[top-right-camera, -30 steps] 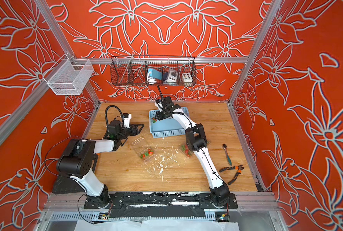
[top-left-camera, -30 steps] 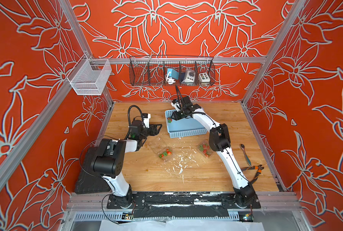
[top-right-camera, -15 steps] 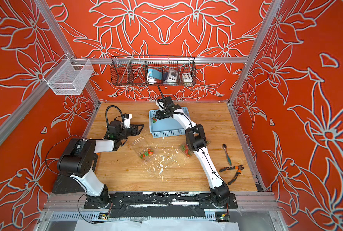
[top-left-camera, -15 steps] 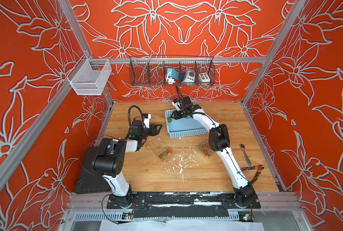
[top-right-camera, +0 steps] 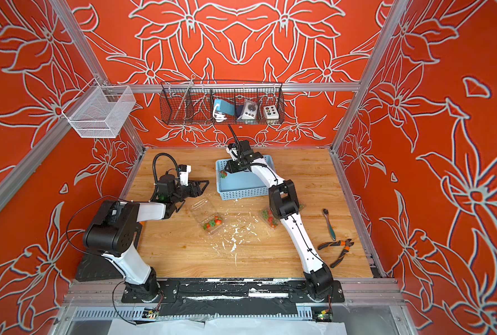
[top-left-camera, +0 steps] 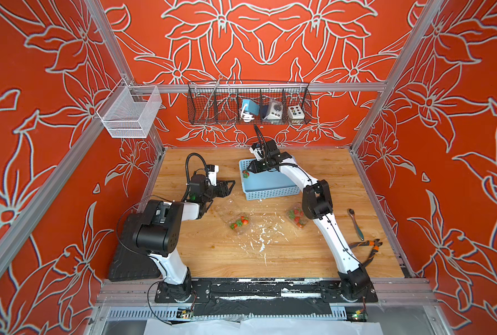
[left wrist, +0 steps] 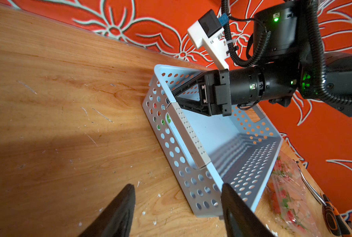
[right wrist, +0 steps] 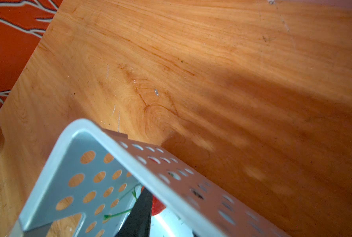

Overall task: Pack strawberries into containers
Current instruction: Pick up the strawberry from the basket.

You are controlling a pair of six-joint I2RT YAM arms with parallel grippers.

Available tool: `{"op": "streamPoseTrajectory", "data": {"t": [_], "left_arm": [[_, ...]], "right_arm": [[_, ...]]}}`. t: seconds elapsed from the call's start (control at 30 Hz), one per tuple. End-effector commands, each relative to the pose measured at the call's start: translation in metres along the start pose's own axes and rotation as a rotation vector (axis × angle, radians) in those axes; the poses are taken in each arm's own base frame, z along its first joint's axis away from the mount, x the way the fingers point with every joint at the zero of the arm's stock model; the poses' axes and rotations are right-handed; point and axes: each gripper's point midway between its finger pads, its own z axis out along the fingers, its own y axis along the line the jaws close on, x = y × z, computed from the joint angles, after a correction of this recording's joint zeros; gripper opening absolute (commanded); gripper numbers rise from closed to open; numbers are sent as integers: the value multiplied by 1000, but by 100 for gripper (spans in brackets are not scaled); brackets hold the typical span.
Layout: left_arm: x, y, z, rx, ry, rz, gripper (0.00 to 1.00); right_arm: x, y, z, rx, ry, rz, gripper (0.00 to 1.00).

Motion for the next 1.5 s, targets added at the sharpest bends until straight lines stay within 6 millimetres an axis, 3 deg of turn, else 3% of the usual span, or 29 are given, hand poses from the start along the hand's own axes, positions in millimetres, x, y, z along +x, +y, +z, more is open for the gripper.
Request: {"op": "streamPoseTrajectory", "data": {"t": [0.0, 0.33, 1.03, 1.13, 1.3, 1.47], "left_arm": [[-11, -4, 2, 27, -27, 12, 66], [-10, -5, 1, 29, -27, 13, 66], [-11, -5, 1, 30, -28, 14, 65], [-11, -5, 1, 30, -28, 14, 65], [-11, -5, 1, 28, -28, 15, 65], [-11, -6, 1, 34, -30, 14, 65]], "right_arm": [[14, -11, 4, 4, 33, 47, 36], [12, -9, 6, -9, 21, 58, 36], [15, 2, 14, -102, 25, 101, 20], [12, 4, 12, -105, 17, 98, 16], [6, 8, 6, -115, -8, 85, 0], [-1, 19, -11, -125, -40, 58, 0]]}}
